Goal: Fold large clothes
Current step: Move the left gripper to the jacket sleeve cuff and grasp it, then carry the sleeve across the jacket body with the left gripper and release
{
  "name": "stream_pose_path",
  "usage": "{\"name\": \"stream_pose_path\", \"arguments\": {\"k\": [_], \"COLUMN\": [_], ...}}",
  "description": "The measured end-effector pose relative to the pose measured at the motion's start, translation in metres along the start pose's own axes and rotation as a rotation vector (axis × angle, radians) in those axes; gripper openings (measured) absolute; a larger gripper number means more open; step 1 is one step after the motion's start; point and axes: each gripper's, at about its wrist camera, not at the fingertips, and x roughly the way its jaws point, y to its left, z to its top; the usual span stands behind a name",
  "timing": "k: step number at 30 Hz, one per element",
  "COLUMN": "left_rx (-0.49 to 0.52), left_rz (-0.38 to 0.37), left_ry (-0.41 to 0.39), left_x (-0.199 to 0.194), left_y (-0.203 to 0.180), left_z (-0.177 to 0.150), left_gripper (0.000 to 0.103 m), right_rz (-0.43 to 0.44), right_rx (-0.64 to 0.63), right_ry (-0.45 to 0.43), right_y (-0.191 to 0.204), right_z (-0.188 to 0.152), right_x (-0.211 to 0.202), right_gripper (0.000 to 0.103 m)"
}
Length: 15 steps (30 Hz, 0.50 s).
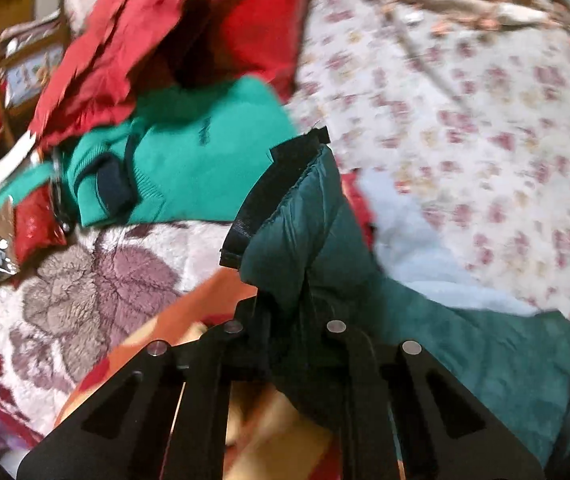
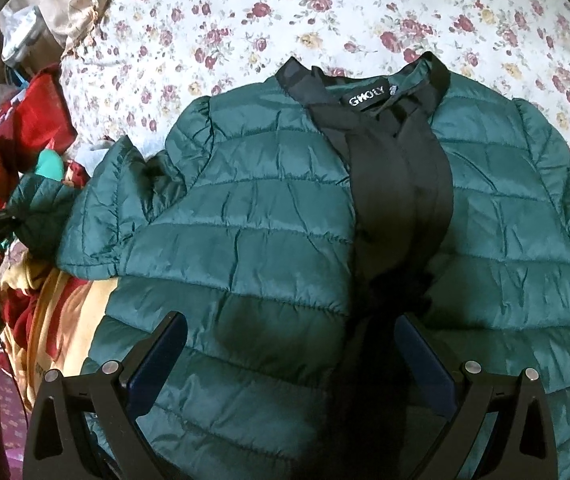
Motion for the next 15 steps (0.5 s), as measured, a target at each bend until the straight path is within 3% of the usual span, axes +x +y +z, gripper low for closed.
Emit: {"name": "stream_pose_path", "arguments": {"k": [5, 15], "left_rx": [0.058, 0.251], "left_rz": [-0.088, -0.222], "left_ry": [-0.018, -0.025], "left_x": [-0.050, -0.101], "left_y": [-0.036, -0.138], "left_z": [-0.021, -0.074], "left_gripper": [0.009, 0.009], "right_rz": [0.011, -0.038], "right_rx": [0.007, 0.027], "right_ry": [-0.010, -0.025], "right_y": [-0.001, -0.025], "right_z": [-0.003, -0.007], "right_x": [-0.008, -0.025], "right_gripper": [0.103, 0.103]}}
